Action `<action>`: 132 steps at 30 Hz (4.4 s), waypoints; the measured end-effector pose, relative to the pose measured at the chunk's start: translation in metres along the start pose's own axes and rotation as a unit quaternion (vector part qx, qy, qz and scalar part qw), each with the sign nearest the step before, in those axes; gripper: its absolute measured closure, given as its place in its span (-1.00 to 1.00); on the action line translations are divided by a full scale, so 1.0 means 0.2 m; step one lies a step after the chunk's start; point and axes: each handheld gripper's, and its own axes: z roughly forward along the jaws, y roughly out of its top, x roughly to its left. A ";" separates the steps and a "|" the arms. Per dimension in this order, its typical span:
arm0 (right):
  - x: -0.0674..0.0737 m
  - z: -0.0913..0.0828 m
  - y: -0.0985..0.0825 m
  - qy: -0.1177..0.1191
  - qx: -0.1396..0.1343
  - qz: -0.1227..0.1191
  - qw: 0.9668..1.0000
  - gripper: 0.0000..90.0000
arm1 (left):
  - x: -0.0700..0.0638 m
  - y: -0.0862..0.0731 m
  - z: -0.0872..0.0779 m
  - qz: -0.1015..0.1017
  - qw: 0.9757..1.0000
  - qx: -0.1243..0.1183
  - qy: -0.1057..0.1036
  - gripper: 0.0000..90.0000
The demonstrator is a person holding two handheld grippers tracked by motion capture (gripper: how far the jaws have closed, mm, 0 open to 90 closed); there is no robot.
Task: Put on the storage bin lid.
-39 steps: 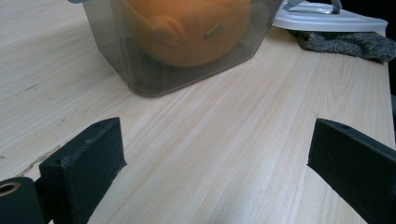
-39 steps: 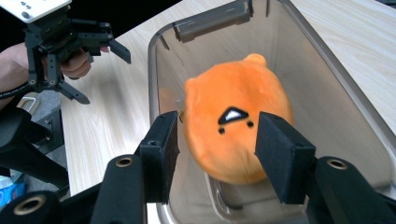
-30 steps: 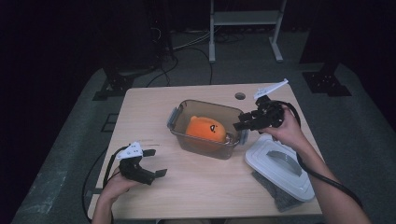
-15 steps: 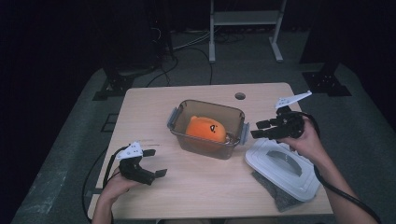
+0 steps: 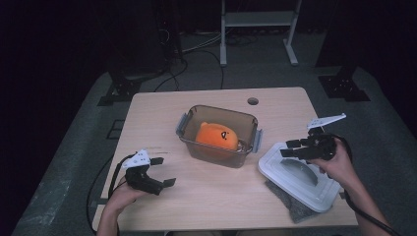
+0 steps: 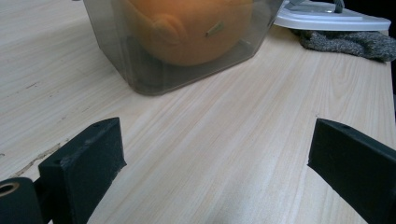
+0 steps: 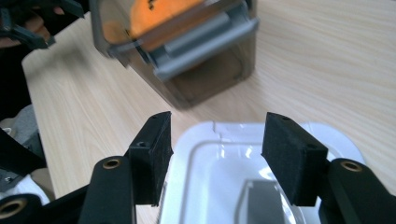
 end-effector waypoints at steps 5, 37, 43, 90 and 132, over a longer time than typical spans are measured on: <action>-0.03 -0.01 -0.08 -0.006 -0.003 0.008 1.000 -0.08 | 0.00 0.00 0.00 0.000 1.000 0.001 0.000 -0.94; -0.11 -0.03 -0.39 -0.048 -0.028 0.039 0.998 0.07 | -0.01 0.01 0.01 0.002 1.000 0.000 -0.005 -0.94; -0.10 -0.02 -0.41 -0.053 -0.027 0.036 0.998 0.27 | -0.01 0.01 0.01 0.001 1.000 0.000 -0.004 -0.94; 0.06 -0.31 -0.22 -0.052 -0.037 -0.005 0.998 0.47 | -0.01 0.01 0.00 -0.003 1.000 0.000 -0.002 -0.94; 0.29 -0.23 0.34 -0.001 -0.032 -0.095 0.995 0.47 | 0.00 0.00 -0.01 -0.004 1.000 -0.006 0.002 -0.94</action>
